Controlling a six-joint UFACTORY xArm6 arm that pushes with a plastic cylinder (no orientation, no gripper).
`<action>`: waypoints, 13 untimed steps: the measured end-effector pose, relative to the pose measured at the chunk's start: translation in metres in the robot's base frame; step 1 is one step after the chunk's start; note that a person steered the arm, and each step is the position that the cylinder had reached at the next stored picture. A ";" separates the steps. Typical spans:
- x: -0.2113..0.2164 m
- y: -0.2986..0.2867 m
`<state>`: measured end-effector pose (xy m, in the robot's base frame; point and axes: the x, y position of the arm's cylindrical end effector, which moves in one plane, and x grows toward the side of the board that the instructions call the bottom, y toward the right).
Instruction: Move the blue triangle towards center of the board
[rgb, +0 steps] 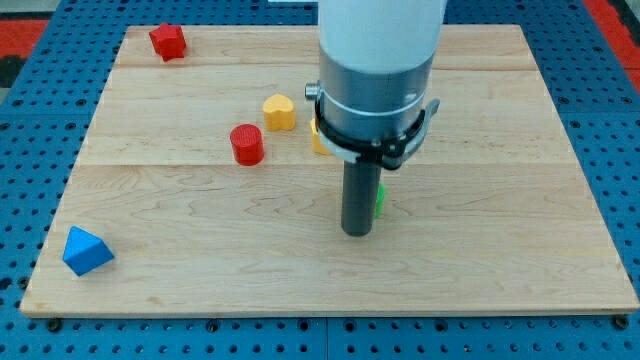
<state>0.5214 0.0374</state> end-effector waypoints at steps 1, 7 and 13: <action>-0.031 0.014; 0.096 -0.263; -0.030 -0.086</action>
<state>0.4914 -0.0482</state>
